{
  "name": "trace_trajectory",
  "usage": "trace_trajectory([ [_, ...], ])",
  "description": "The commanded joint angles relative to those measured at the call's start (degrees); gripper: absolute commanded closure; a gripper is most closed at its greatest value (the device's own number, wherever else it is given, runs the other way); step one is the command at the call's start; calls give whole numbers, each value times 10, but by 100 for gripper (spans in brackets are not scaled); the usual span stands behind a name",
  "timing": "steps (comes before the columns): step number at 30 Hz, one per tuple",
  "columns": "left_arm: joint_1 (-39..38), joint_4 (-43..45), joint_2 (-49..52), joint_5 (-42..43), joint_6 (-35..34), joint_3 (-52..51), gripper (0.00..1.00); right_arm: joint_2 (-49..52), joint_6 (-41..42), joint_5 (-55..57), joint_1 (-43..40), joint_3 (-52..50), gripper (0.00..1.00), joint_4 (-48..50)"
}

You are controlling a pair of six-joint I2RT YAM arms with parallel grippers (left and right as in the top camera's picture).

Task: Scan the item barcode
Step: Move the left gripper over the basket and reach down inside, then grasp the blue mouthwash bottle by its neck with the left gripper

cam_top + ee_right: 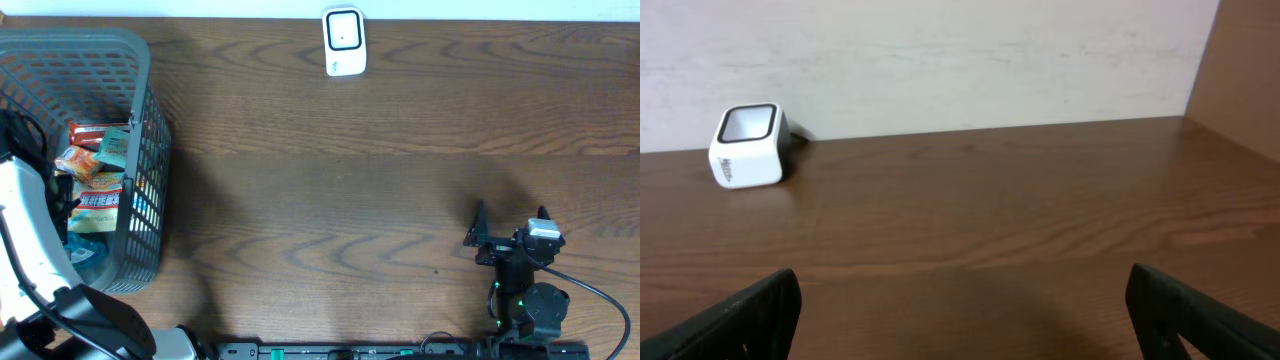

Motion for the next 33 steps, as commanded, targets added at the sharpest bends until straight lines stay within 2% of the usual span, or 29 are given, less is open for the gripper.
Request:
trace_trajectory([
  [1,3,0,3,-19,1,7,2,-2,8,3,3,0,1,-2],
  [18,40,37,5,-31,1,-30,2,-2,8,3,3,0,1,-2],
  [33,40,88,5,-31,1,-70,2,-2,8,3,3,0,1,-2],
])
